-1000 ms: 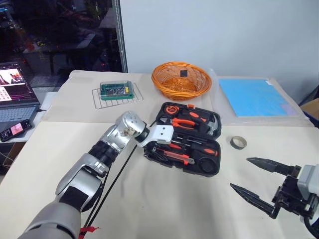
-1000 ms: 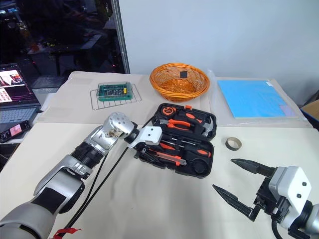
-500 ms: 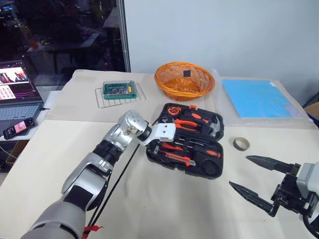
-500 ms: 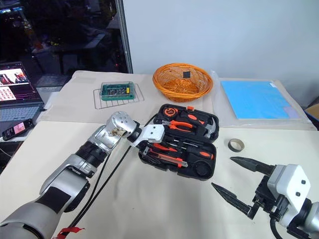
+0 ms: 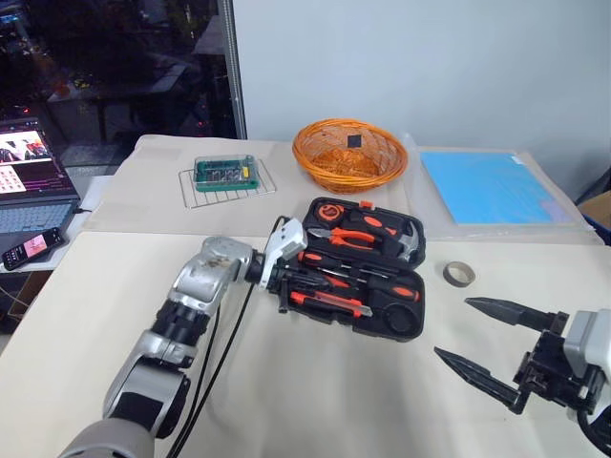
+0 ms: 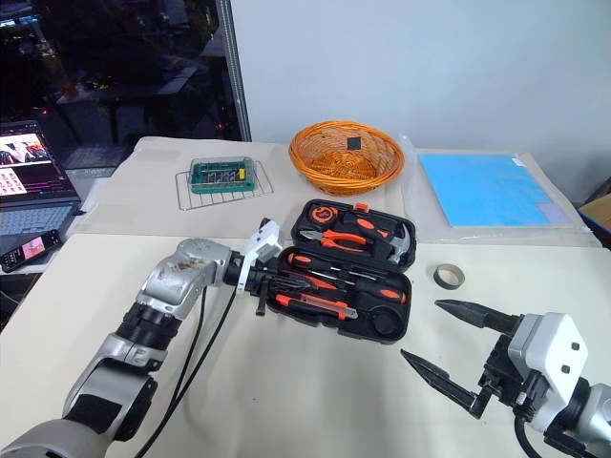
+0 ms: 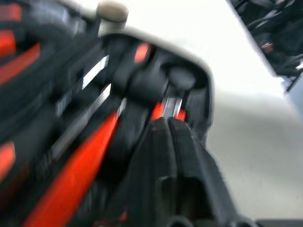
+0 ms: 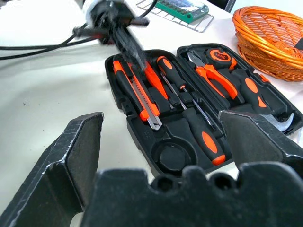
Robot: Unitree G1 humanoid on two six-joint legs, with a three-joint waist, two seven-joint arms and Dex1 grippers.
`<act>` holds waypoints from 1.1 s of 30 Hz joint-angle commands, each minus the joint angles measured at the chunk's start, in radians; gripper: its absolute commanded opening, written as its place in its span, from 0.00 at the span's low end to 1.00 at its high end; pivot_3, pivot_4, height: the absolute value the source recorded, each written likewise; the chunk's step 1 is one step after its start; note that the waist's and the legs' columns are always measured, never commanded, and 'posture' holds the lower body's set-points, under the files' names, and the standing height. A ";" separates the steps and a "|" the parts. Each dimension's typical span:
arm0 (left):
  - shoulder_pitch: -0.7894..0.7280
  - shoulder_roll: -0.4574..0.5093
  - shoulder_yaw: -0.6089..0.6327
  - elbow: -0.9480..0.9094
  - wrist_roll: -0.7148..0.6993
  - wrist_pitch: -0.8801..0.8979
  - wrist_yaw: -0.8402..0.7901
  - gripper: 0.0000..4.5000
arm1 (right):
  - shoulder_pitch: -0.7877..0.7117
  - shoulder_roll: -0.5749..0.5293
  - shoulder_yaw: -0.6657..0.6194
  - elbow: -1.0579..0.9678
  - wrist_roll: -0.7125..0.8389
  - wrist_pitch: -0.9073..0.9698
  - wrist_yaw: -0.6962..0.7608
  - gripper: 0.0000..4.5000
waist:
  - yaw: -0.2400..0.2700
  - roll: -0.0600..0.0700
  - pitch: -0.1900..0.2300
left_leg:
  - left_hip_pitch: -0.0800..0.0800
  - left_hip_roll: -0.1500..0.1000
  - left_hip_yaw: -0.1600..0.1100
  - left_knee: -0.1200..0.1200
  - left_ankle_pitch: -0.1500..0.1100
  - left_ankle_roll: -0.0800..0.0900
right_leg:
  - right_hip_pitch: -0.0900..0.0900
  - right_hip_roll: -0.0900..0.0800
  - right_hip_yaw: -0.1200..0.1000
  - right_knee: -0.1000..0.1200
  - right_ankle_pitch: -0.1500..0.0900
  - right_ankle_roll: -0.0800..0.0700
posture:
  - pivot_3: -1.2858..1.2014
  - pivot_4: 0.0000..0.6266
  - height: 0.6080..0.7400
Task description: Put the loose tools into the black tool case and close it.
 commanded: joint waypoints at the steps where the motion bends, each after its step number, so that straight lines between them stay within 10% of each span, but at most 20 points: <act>1: 0.033 0.025 -0.108 -0.029 0.089 -0.051 0.028 0.01 | 0.008 -0.008 -0.032 -0.009 0.009 -0.012 0.009 1.00 | 0.002 0.000 0.000 | 0.000 0.000 0.000 0.000 0.000 0.000 | 0.000 0.000 0.000 0.000 -0.001 -0.001 | 0.52 0.24 1.00; 14: 0.023 -0.132 -0.143 0.137 0.055 -0.019 0.090 0.01 | 0.026 -0.008 -0.027 -0.024 0.012 -0.010 0.009 1.00 | 0.007 0.010 -0.009 | 0.015 0.001 0.000 -0.002 -0.001 0.000 | 0.014 -0.005 -0.001 -0.002 -0.005 0.006 | 0.52 0.24 1.00; 23: -0.001 -0.167 0.201 -0.020 -0.267 0.156 0.131 0.01 | -0.004 -0.013 0.008 -0.023 0.021 -0.006 -0.008 1.00 | 0.002 0.011 -0.009 | 0.008 0.001 0.000 -0.003 -0.001 0.000 | 0.007 -0.004 -0.001 -0.001 -0.006 0.005 | 0.52 0.24 1.00; 33: 0.150 -0.013 0.238 -0.277 -0.277 0.269 0.306 0.01 | -0.050 -0.014 0.074 0.004 0.000 -0.014 -0.012 1.00 | -0.010 0.010 -0.008 | 0.001 -0.001 0.000 -0.002 -0.001 0.001 | 0.000 -0.004 0.000 -0.001 -0.001 0.002 | 0.52 0.24 1.00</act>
